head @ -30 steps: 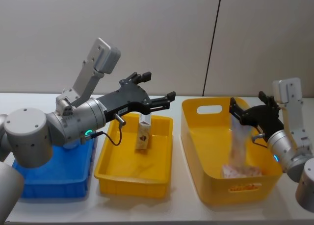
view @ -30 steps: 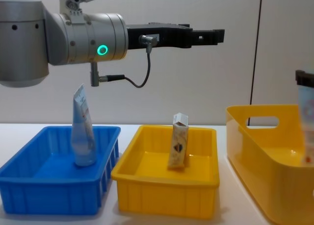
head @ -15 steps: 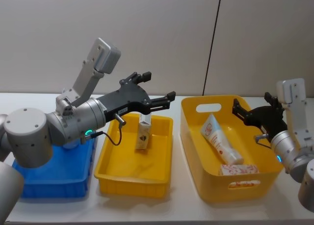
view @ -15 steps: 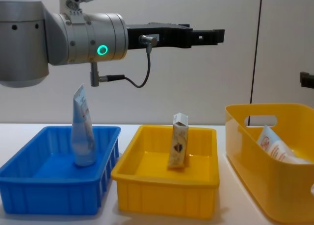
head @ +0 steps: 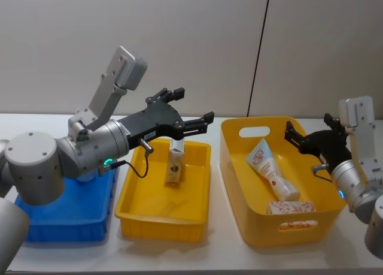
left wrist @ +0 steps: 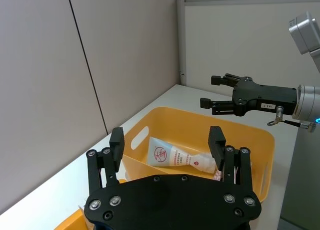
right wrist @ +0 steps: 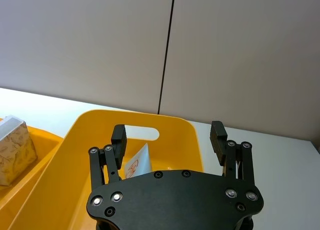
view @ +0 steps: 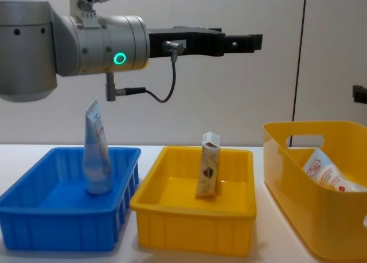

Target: Bimanual collaborative sorting of washing and personal care products

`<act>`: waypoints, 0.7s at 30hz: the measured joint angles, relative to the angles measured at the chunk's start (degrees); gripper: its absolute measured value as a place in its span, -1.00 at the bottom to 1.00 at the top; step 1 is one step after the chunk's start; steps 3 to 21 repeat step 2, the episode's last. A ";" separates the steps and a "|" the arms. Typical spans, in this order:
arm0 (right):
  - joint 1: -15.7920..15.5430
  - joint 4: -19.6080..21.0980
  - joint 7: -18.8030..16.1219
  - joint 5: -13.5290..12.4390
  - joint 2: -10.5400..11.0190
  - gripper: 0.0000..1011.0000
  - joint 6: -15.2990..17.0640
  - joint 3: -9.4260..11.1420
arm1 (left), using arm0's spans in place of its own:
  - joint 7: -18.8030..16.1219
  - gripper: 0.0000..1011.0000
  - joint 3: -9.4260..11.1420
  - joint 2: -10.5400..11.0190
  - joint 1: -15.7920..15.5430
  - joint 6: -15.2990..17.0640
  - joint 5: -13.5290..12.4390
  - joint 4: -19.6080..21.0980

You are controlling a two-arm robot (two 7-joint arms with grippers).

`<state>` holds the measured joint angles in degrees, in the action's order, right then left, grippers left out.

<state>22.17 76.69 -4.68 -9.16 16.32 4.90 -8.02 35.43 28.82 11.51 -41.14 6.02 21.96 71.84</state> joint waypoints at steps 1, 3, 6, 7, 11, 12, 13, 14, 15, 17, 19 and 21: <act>0.00 0.00 0.01 0.00 0.00 0.98 0.01 0.01 | 0.00 0.98 0.00 0.00 0.00 0.00 0.00 0.00; 0.00 0.00 0.01 0.00 0.00 0.98 0.01 0.01 | 0.00 0.98 0.00 0.00 0.00 0.00 0.00 0.00; 0.00 0.00 0.01 0.00 0.00 0.98 0.01 0.01 | 0.00 0.98 0.00 0.00 0.00 0.00 0.00 0.00; 0.00 0.00 0.01 0.00 0.00 0.98 0.01 0.01 | 0.00 0.98 0.00 0.00 0.00 0.00 0.00 0.00; 0.00 0.00 0.01 0.00 0.00 0.98 0.01 0.01 | 0.00 0.98 0.00 0.00 0.00 0.00 0.00 0.00; 0.00 0.00 0.01 0.00 0.00 0.98 0.01 0.01 | 0.00 0.98 0.00 0.00 0.00 0.00 0.00 0.00; 0.00 0.00 0.01 0.00 0.00 0.98 0.01 0.01 | 0.00 0.98 0.00 0.00 0.00 0.00 0.00 0.00; 0.00 0.00 0.01 0.00 0.00 0.98 0.01 0.01 | 0.00 0.98 0.00 0.00 0.00 0.00 0.00 0.00; 0.00 0.00 0.01 0.00 0.00 0.98 0.01 0.01 | 0.00 0.98 0.00 0.00 0.00 0.00 0.00 0.00; 0.00 0.00 0.01 0.00 0.00 0.98 0.01 0.01 | 0.00 0.98 0.00 0.00 0.00 0.00 0.00 0.00; 0.00 0.00 0.01 0.00 0.00 0.98 0.01 0.01 | 0.00 0.98 0.00 0.00 0.00 0.00 0.00 0.00; 0.00 0.00 0.01 0.00 0.00 0.98 0.01 0.01 | 0.00 0.98 0.00 0.00 0.00 0.00 0.00 0.00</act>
